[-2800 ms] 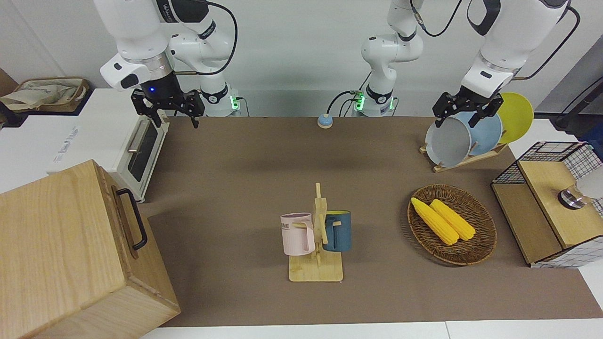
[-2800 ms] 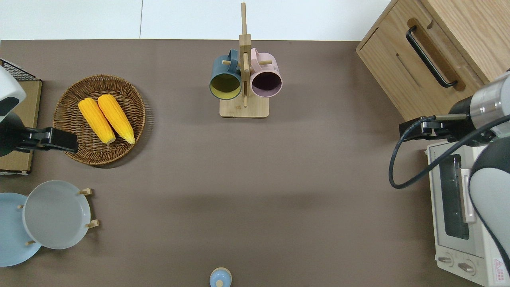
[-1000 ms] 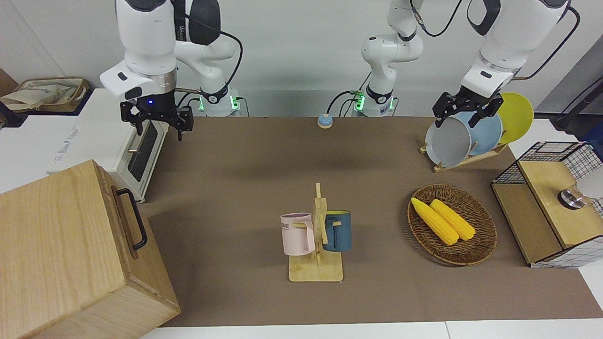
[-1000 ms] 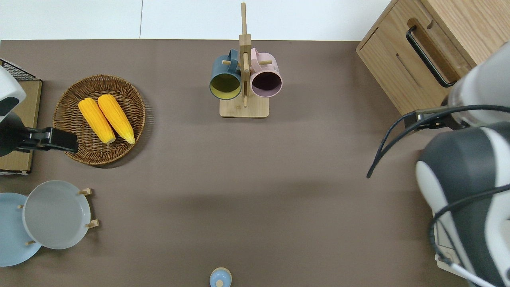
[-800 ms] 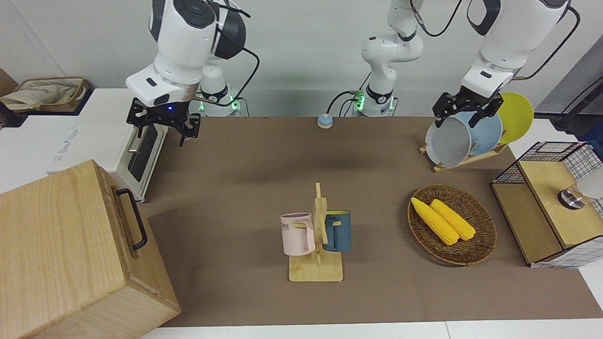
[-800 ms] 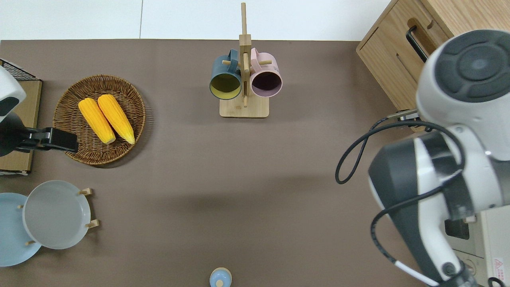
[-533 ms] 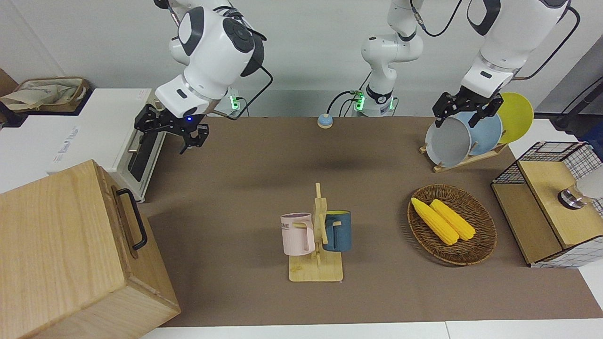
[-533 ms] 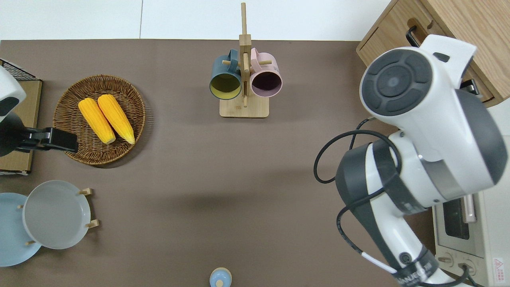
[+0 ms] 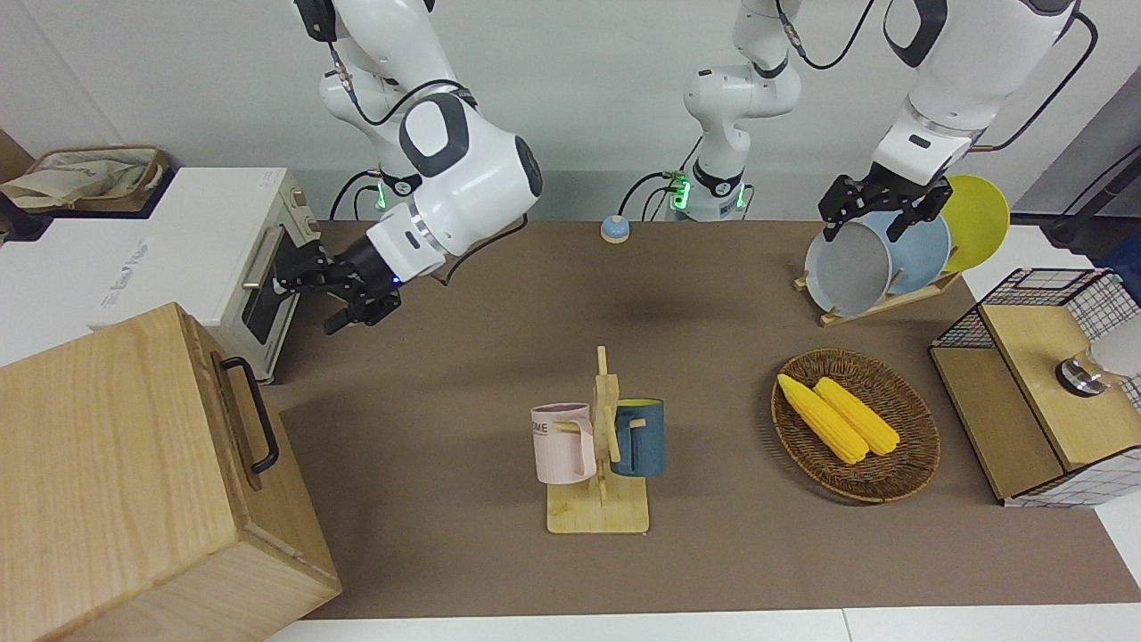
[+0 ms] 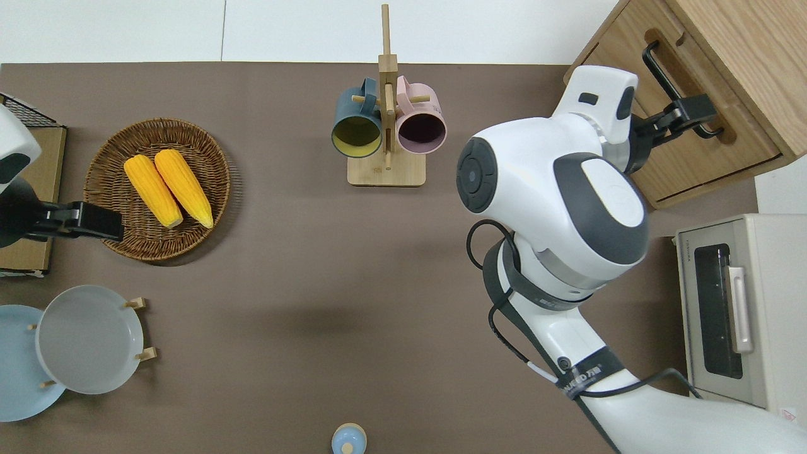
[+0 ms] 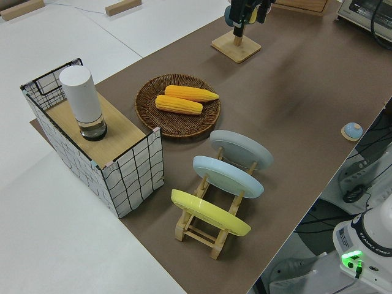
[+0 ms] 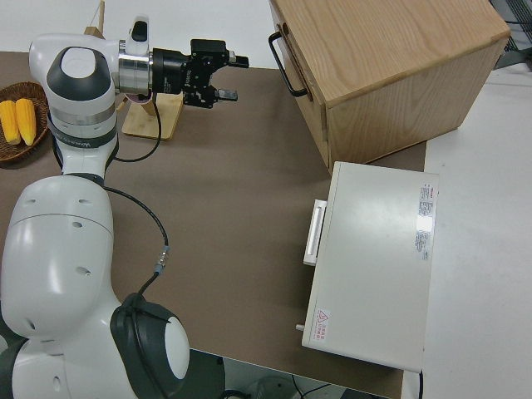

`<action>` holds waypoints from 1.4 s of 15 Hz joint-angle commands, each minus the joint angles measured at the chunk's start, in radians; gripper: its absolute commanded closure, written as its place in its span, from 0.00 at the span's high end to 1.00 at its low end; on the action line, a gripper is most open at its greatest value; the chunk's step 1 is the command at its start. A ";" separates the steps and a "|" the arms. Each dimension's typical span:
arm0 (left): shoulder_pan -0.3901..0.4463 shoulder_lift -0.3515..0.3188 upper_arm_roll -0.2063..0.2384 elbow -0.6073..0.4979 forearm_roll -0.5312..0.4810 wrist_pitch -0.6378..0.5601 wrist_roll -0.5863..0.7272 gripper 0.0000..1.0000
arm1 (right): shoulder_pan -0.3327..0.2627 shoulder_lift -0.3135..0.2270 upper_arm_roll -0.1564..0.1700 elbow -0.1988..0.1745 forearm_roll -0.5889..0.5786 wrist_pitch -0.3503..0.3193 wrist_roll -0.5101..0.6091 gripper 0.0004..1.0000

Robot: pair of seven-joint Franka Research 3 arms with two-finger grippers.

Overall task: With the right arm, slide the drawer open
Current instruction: 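Reach the right gripper up toward the black drawer handle, then close the right gripper on the black drawer handle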

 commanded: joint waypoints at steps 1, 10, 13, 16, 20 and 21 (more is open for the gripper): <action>0.004 0.013 -0.006 0.024 0.017 -0.020 0.010 0.99 | 0.007 0.043 0.001 -0.037 -0.155 0.035 0.055 0.98; 0.004 0.011 -0.006 0.026 0.017 -0.020 0.010 0.99 | -0.044 0.127 -0.007 -0.098 -0.442 0.109 0.141 0.98; 0.004 0.011 -0.006 0.026 0.017 -0.020 0.010 0.99 | -0.065 0.153 -0.007 -0.098 -0.498 0.111 0.153 0.98; 0.004 0.011 -0.006 0.024 0.017 -0.020 0.010 0.99 | -0.084 0.162 -0.007 -0.095 -0.535 0.127 0.153 0.98; 0.004 0.011 -0.006 0.024 0.017 -0.020 0.010 0.99 | -0.104 0.162 -0.007 -0.089 -0.542 0.138 0.159 0.92; 0.004 0.011 -0.006 0.026 0.017 -0.020 0.010 0.99 | -0.105 0.162 -0.007 -0.089 -0.542 0.138 0.159 0.81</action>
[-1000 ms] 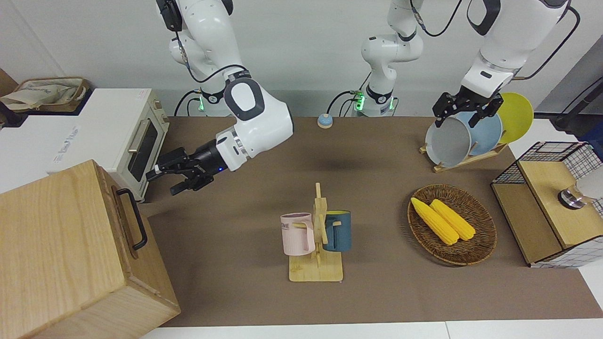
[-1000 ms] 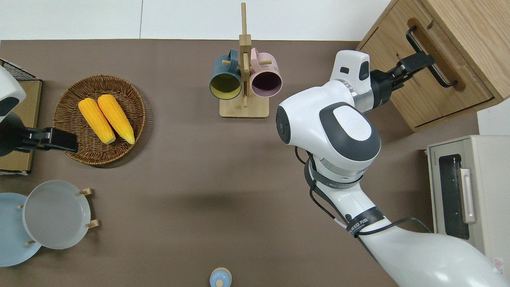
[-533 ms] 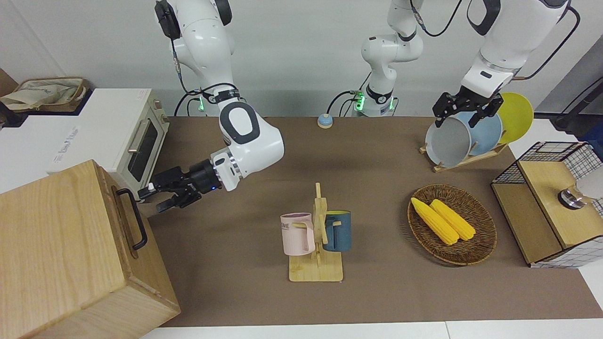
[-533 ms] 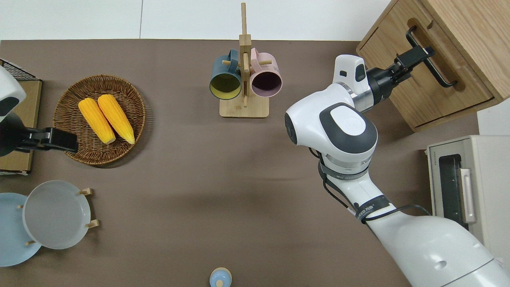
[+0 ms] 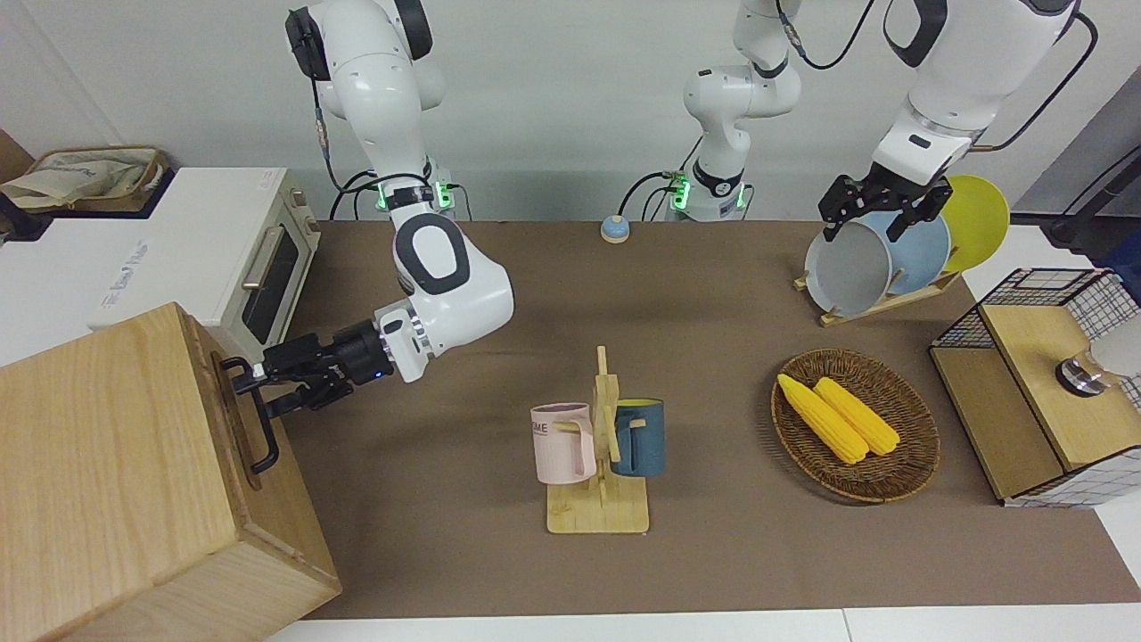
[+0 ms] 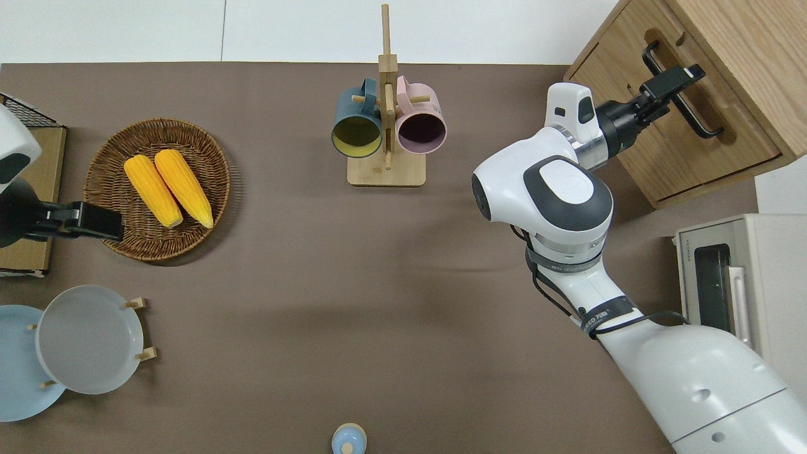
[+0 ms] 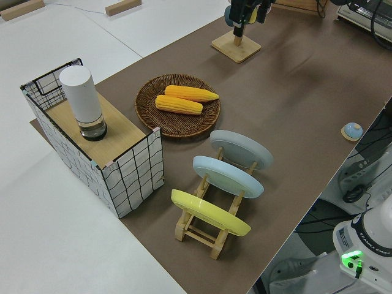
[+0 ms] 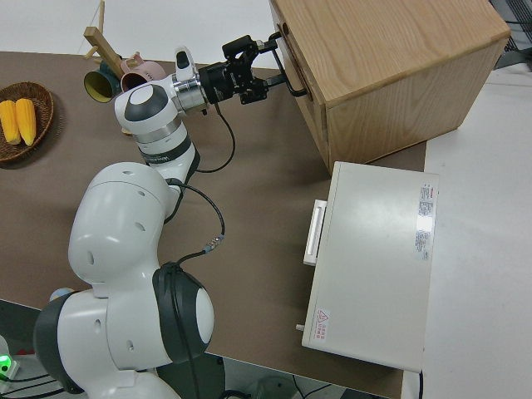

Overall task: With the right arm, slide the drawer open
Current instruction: 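Close the right gripper on the black drawer handle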

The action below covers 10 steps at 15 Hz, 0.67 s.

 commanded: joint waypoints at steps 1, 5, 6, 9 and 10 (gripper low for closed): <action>0.004 0.011 -0.006 0.024 0.017 -0.020 0.010 0.99 | -0.018 -0.001 0.011 -0.003 -0.033 0.019 0.021 0.57; 0.004 0.011 -0.006 0.026 0.017 -0.020 0.010 0.99 | -0.018 -0.001 0.011 -0.003 -0.025 0.018 0.022 0.00; 0.004 0.011 -0.006 0.026 0.017 -0.020 0.010 0.99 | -0.018 -0.001 0.011 -0.003 -0.025 0.018 0.021 0.00; 0.004 0.011 -0.006 0.026 0.017 -0.020 0.010 0.99 | -0.018 0.002 0.011 -0.006 -0.020 0.013 0.021 0.00; 0.004 0.011 -0.006 0.024 0.017 -0.020 0.010 0.99 | -0.015 0.002 0.013 -0.006 -0.019 0.009 0.022 0.00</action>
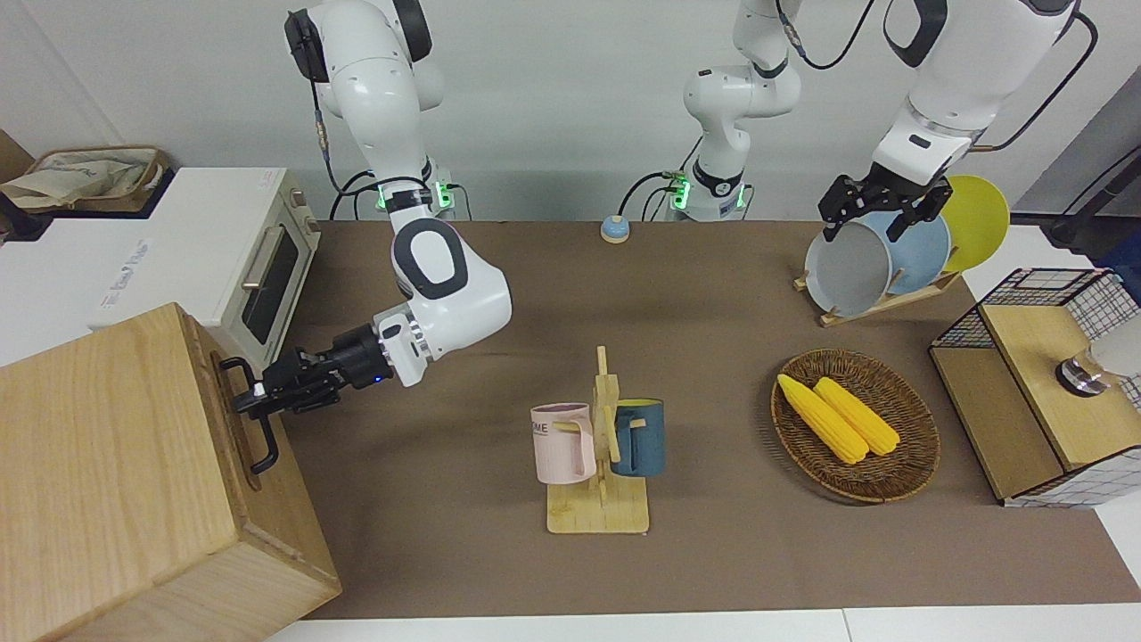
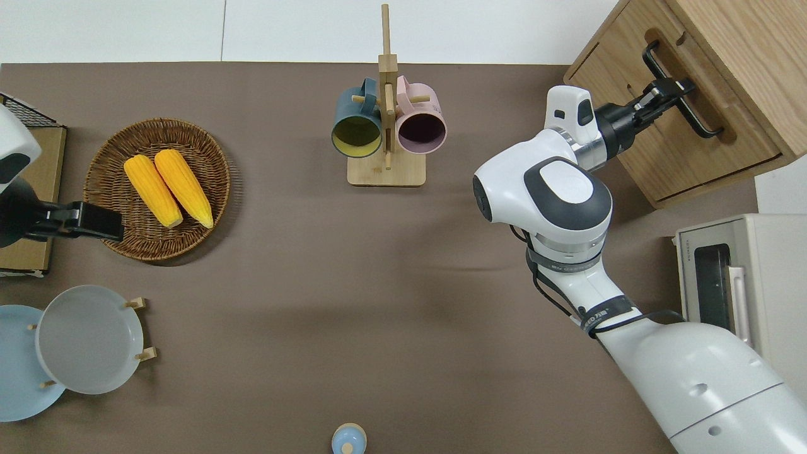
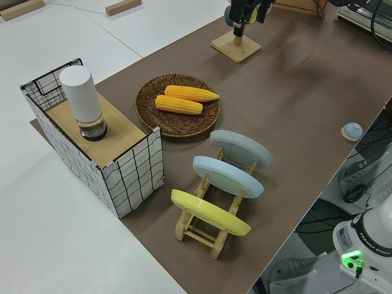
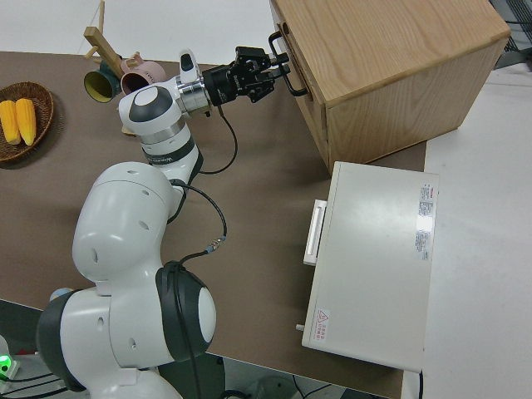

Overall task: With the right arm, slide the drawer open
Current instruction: 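Close the right gripper on the black drawer handle, then pull the drawer handle toward the robot with the right gripper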

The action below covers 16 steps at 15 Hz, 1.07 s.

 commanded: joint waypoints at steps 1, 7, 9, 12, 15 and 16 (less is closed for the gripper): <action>0.004 0.011 -0.006 0.026 0.017 -0.020 0.010 0.99 | -0.006 -0.006 0.012 0.002 -0.021 -0.004 0.009 0.00; 0.004 0.011 -0.006 0.026 0.017 -0.020 0.010 0.99 | 0.038 -0.009 0.019 0.000 0.022 -0.033 0.006 0.00; 0.004 0.011 -0.006 0.026 0.017 -0.020 0.010 0.99 | 0.066 -0.009 0.021 0.000 0.032 -0.082 0.008 0.00; 0.004 0.011 -0.006 0.026 0.017 -0.020 0.010 0.99 | 0.115 -0.009 0.022 0.002 0.058 -0.126 0.008 0.00; 0.004 0.011 -0.006 0.024 0.017 -0.020 0.010 0.99 | 0.167 -0.009 0.022 0.002 0.091 -0.166 0.006 0.00; 0.004 0.011 -0.006 0.026 0.017 -0.020 0.010 0.99 | 0.189 -0.009 0.022 0.003 0.098 -0.180 0.004 0.00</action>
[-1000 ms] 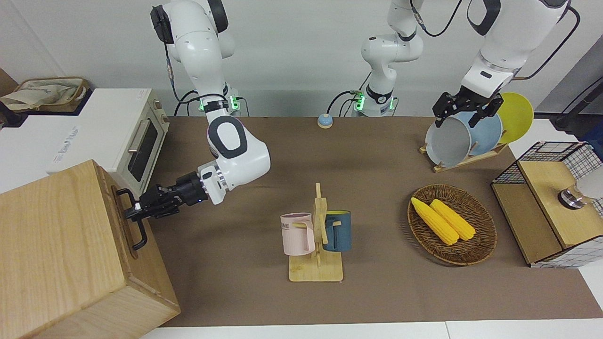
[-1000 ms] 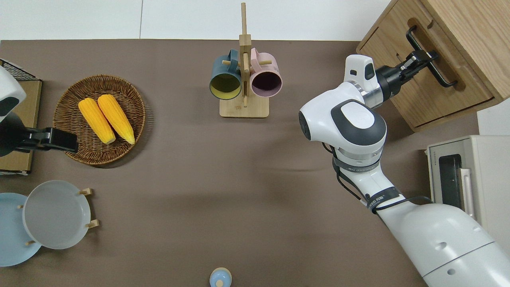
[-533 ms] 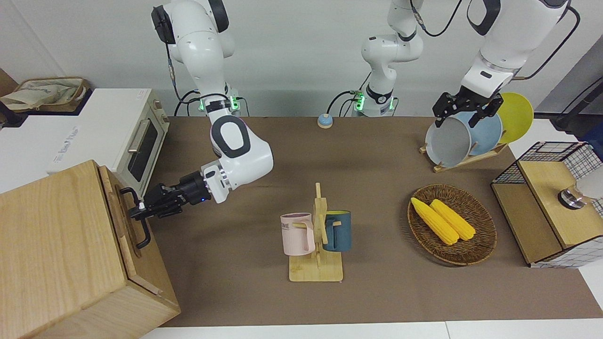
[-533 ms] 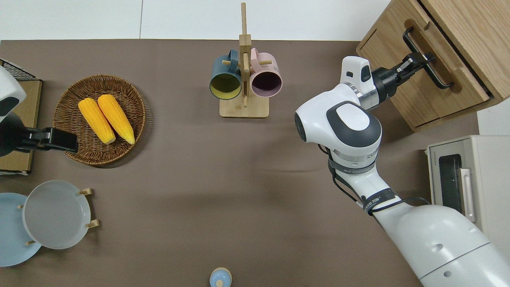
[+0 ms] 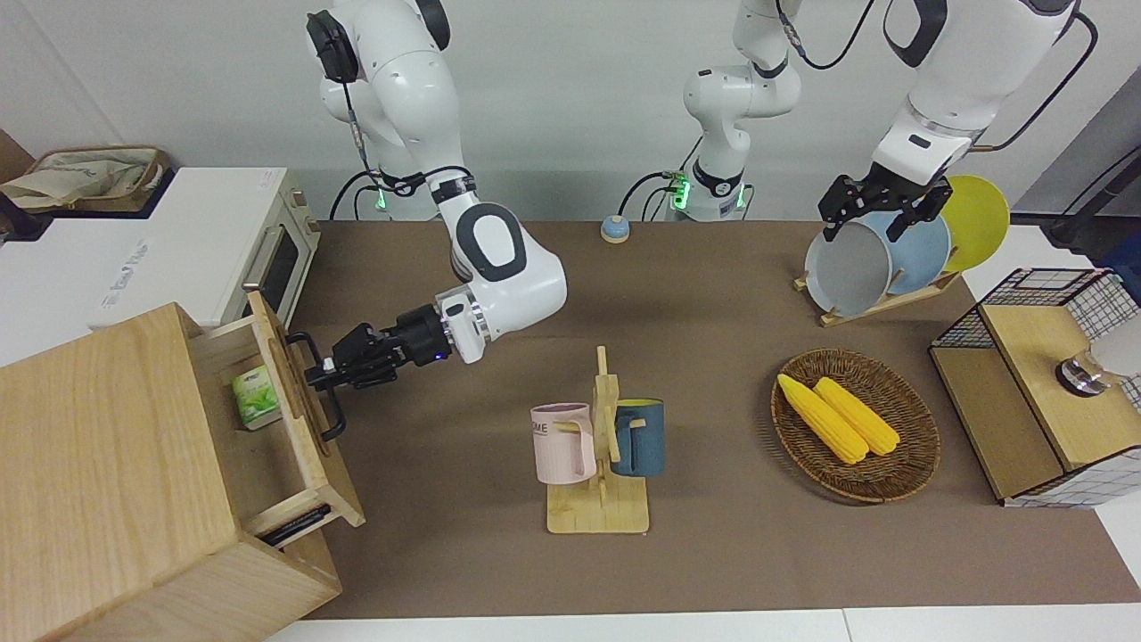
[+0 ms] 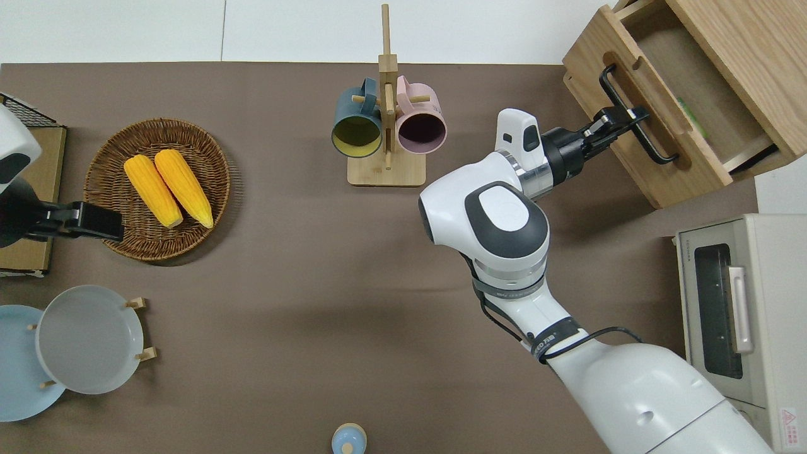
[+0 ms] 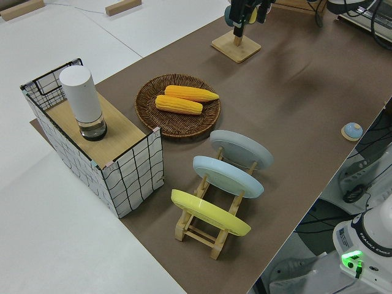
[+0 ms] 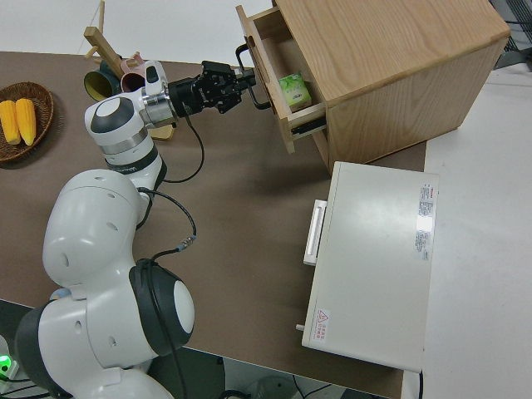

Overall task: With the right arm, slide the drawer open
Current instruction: 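Pull the drawer handle toward the robot with the right gripper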

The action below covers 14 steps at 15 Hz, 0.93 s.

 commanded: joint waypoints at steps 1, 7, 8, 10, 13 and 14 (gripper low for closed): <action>0.004 0.011 -0.006 0.026 0.017 -0.020 0.010 0.99 | 0.071 -0.009 0.002 0.006 0.016 -0.023 -0.017 0.00; 0.004 0.011 -0.006 0.024 0.017 -0.020 0.010 0.99 | 0.164 -0.009 0.002 0.016 0.058 -0.104 -0.025 0.00; 0.004 0.011 -0.006 0.026 0.017 -0.020 0.010 0.99 | 0.181 -0.009 0.001 0.017 0.063 -0.116 -0.025 0.00; 0.004 0.011 -0.006 0.026 0.017 -0.020 0.010 0.99 | 0.215 -0.009 0.001 0.025 0.092 -0.136 -0.022 0.00; 0.004 0.011 -0.006 0.024 0.017 -0.020 0.010 0.99 | 0.255 -0.008 0.001 0.037 0.109 -0.172 -0.025 0.00; 0.004 0.011 -0.006 0.024 0.017 -0.020 0.010 0.99 | 0.272 -0.008 0.001 0.045 0.112 -0.179 -0.027 0.00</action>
